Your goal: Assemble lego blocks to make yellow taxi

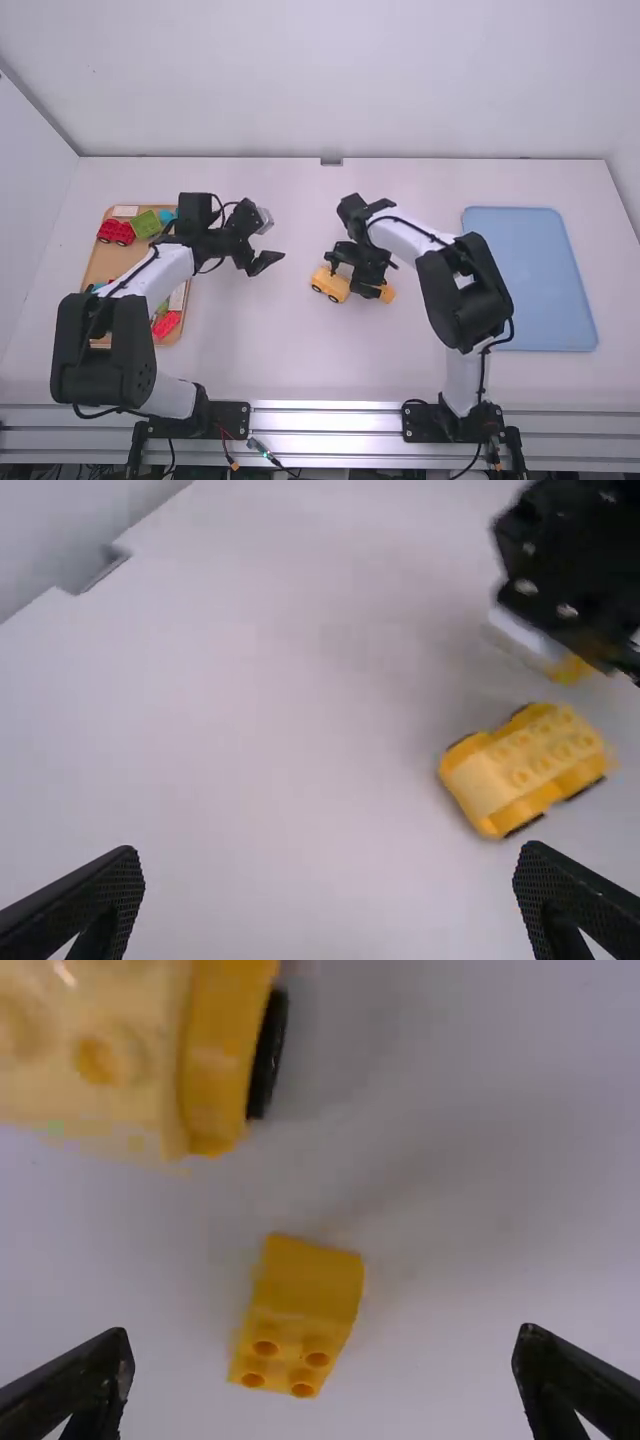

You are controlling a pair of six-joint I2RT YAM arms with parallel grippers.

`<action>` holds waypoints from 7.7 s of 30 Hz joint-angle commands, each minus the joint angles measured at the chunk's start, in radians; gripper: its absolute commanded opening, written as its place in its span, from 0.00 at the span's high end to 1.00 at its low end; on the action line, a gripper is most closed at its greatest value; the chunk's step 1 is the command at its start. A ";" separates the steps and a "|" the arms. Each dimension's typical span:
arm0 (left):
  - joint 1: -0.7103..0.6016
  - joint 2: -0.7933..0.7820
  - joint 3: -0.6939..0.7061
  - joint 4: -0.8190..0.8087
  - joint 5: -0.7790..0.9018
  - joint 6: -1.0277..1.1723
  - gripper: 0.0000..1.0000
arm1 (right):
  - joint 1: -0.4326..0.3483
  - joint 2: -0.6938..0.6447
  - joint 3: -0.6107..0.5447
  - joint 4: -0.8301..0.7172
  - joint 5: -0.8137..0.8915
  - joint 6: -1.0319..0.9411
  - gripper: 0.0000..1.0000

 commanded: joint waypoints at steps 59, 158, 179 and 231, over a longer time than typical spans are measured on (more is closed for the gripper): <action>-0.297 0.689 0.360 -0.226 0.265 0.718 0.09 | -0.272 -0.561 -0.631 0.739 -0.676 0.034 0.02; -0.291 0.486 -0.118 0.573 0.058 0.038 0.01 | -0.513 -0.084 -1.023 1.703 -0.922 0.133 0.14; -0.291 0.486 -0.118 0.572 0.057 0.038 0.01 | -0.542 -0.084 -0.965 1.528 -0.965 0.034 0.52; -0.246 0.532 -0.121 0.649 0.196 0.032 0.05 | -0.350 -0.218 -0.576 0.910 -1.101 -0.273 0.84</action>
